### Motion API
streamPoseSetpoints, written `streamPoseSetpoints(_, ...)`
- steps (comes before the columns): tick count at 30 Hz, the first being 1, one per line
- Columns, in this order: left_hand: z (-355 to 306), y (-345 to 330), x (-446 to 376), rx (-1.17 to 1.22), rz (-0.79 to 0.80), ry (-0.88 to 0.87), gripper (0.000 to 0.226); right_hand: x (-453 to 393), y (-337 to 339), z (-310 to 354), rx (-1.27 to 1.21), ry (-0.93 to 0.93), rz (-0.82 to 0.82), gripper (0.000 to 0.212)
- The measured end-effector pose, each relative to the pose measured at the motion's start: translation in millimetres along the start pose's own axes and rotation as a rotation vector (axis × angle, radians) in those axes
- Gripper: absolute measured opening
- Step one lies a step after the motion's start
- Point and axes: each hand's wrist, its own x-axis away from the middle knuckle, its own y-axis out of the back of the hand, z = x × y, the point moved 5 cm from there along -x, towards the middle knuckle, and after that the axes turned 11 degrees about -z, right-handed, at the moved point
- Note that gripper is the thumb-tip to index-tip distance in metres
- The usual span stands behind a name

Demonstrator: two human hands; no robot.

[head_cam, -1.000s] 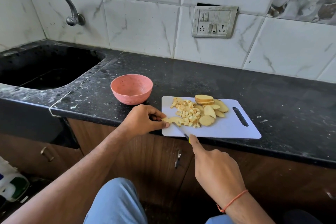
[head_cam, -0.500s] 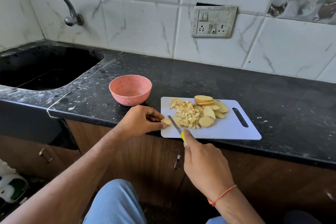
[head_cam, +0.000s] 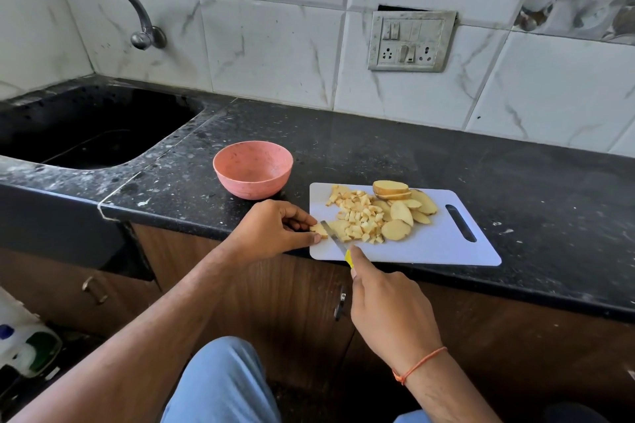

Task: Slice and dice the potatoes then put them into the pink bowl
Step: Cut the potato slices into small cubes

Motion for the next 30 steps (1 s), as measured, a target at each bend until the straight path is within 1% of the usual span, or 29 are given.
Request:
streamPoseSetpoints(4,0,0,1,0.011,-0.008,0.001,0.034,-7,1,-3,0.021,-0.014,-0.02,0.053)
streamPoseSetpoints(9,-2,-1,2,0.009,-0.025,-0.007,0.034,-6,6,5,-0.065,-0.011,-0.032,0.053)
streamPoseSetpoints(13,-3,-2,3,0.001,-0.052,-0.015,0.031,-5,3,10,-0.085,-0.013,-0.029,0.053)
streamPoseSetpoints(20,-2,-2,6,0.029,-0.078,0.007,0.026,-4,2,14,-0.031,0.013,-0.017,0.054)
streamPoseSetpoints(26,-3,-1,7,0.066,-0.078,-0.014,0.026,-9,0,13,0.019,0.053,0.004,0.052)
streamPoseSetpoints(30,-5,-2,8,0.084,-0.086,-0.037,0.02,-15,4,11,0.05,0.072,0.011,0.051)
